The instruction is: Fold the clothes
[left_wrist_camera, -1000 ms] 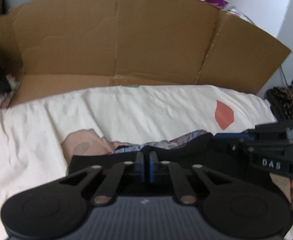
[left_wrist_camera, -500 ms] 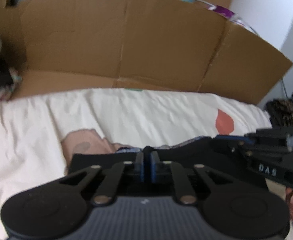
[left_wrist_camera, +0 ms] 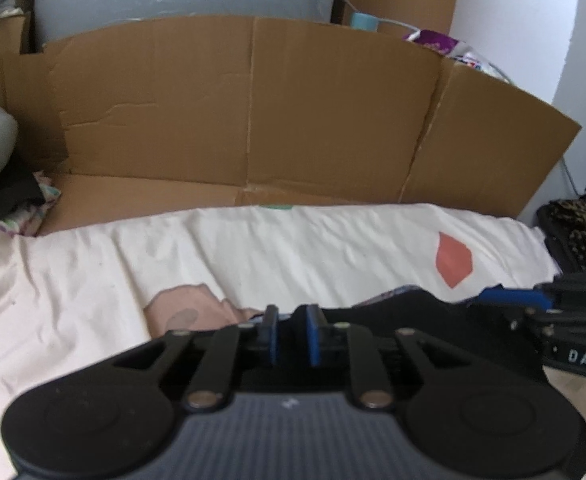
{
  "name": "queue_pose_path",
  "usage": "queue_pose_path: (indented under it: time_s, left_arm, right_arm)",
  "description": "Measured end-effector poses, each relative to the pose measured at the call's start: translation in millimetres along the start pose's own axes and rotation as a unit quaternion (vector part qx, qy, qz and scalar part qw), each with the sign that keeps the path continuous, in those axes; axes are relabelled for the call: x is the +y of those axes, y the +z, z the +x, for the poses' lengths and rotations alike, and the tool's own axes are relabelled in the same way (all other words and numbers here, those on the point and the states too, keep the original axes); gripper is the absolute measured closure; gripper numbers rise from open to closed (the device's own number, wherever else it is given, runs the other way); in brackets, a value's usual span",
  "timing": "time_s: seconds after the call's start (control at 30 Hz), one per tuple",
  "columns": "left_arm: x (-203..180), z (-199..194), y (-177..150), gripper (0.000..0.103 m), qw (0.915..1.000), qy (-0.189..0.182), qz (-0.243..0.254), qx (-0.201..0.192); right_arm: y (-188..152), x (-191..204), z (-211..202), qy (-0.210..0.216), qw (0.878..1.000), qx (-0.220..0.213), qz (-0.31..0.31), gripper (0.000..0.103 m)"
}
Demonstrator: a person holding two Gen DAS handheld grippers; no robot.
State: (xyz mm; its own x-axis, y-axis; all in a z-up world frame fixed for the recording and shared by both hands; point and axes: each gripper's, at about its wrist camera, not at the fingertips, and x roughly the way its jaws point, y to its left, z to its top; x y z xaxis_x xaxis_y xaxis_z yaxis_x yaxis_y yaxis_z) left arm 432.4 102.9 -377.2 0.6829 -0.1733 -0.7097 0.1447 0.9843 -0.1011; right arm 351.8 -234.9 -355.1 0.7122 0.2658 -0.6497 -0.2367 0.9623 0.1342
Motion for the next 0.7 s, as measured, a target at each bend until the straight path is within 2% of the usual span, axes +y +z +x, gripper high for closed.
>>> queue_pose_path:
  time_s: [0.13,0.3,0.4,0.6,0.7]
  left_arm:
    - [1.8,-11.0,-6.6,0.087,0.9998,0.004,-0.017,0.000]
    - [-1.2,-8.2,-16.5,0.087,0.9995,-0.014,-0.022,0.015]
    - [-2.8,2.2,-18.3,0.087,0.9994,-0.011,-0.019,0.027]
    - [0.3,16.7,-10.3,0.086,0.9995,-0.002,-0.018,0.027]
    - [1.1,22.5,-4.7,0.087,0.9995,0.007,-0.012,0.028]
  right_arm:
    - [-3.9,1.9,-1.0,0.026,0.999,0.010,0.021,0.084]
    - [-9.5,6.6,9.2,0.034,0.999,0.026,0.028,0.084]
    - [-9.6,8.9,17.9,0.027,0.999,0.033,0.023,0.084]
    - [-2.1,5.7,32.8,0.015,0.999,0.039,0.021,0.085]
    - [2.4,3.6,39.1,0.012,0.999,0.041,0.025,0.089]
